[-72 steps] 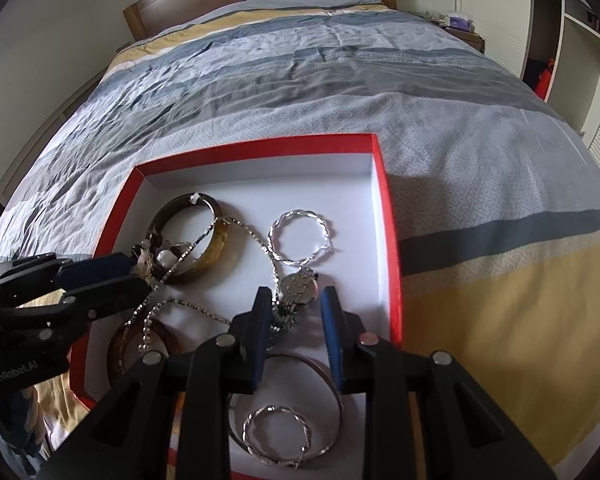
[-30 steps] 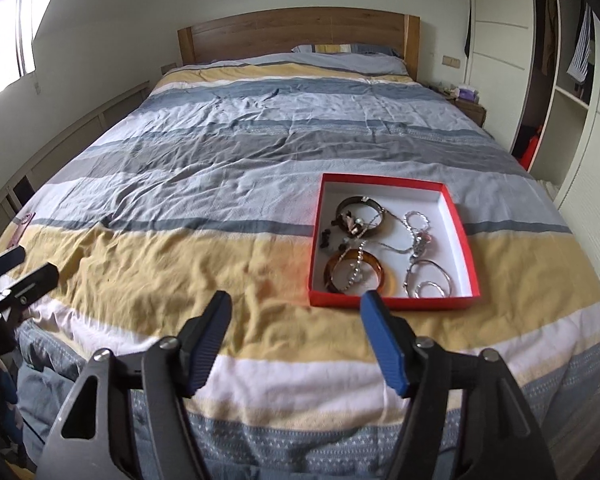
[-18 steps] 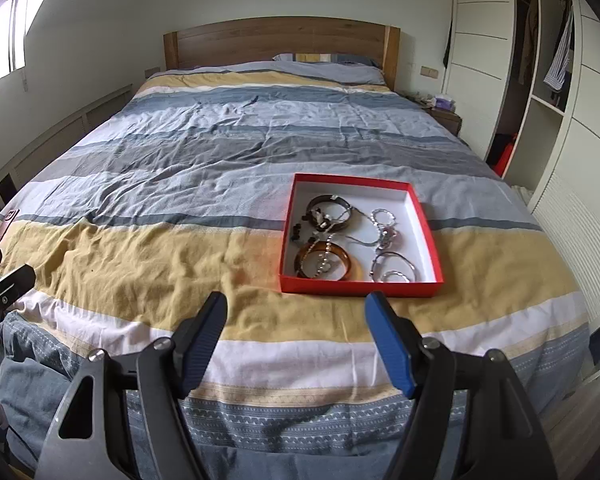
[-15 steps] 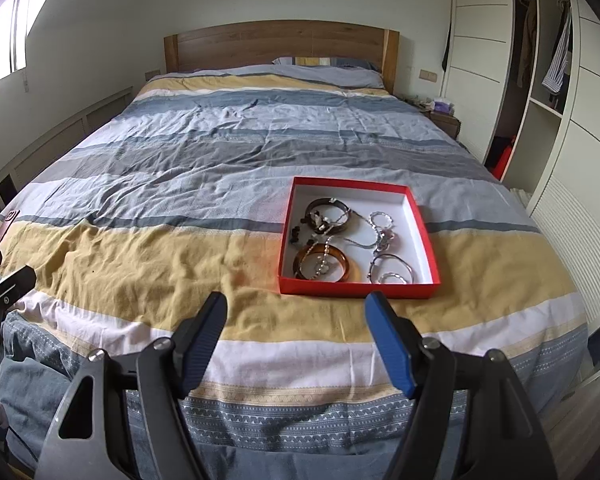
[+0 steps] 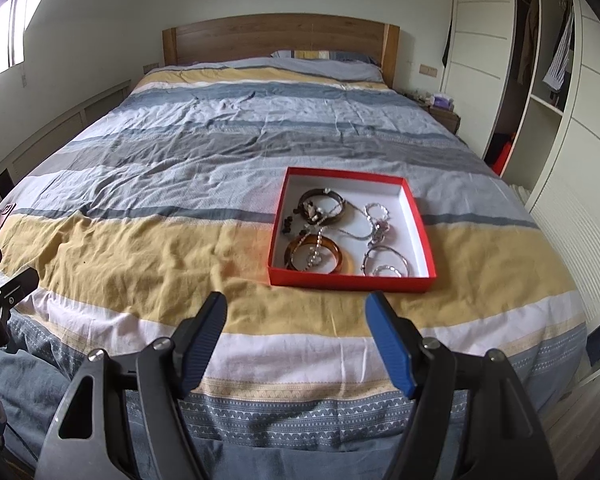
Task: Organize jewelry
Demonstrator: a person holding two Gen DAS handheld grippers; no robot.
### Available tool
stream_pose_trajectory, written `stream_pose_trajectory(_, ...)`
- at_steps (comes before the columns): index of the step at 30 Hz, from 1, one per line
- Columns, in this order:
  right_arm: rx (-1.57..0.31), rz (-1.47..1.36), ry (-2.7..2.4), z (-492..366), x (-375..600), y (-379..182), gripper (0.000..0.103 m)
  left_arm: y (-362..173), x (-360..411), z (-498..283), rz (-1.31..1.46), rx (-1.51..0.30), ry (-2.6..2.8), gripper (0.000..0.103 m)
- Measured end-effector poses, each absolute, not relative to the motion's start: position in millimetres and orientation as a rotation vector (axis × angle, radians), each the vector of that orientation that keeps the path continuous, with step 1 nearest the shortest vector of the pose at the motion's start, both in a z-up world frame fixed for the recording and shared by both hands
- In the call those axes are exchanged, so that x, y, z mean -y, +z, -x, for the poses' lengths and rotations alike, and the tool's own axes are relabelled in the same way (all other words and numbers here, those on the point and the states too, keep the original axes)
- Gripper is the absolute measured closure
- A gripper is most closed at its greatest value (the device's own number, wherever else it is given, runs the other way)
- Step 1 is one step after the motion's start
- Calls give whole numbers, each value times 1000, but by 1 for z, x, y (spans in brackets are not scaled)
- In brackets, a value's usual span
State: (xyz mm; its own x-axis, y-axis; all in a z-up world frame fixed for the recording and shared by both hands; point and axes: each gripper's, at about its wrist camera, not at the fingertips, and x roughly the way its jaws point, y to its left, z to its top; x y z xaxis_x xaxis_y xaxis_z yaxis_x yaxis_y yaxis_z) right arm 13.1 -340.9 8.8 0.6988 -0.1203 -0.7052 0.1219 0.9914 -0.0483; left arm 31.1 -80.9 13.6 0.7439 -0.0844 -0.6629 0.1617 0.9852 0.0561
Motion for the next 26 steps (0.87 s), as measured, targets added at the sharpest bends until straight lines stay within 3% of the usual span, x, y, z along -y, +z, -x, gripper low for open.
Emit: stream_pose_trajectory(26,-853,-6,-137,-28,345,-13,33,-4,78,-44,-107,-783,-132,1)
